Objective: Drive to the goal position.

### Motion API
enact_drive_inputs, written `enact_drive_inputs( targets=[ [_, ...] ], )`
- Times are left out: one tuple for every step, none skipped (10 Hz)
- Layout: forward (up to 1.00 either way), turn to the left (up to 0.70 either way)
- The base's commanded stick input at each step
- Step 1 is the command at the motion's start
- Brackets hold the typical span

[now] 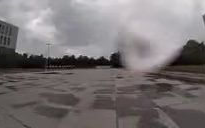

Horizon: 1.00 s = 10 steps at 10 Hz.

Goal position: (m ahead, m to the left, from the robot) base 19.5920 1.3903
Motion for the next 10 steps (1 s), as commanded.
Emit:
enact_drive_inputs(
  targets=[
    [0.7, 0.0],
    [0.7, 0.0],
    [0.7, 0.0],
    [0.7, 0.0],
    [0.7, 0.0],
    [0.7, 0.0],
    [0.7, 0.0],
    [0.7, 0.0],
    [0.7, 0.0],
    [0.7, 0.0]
  ],
)
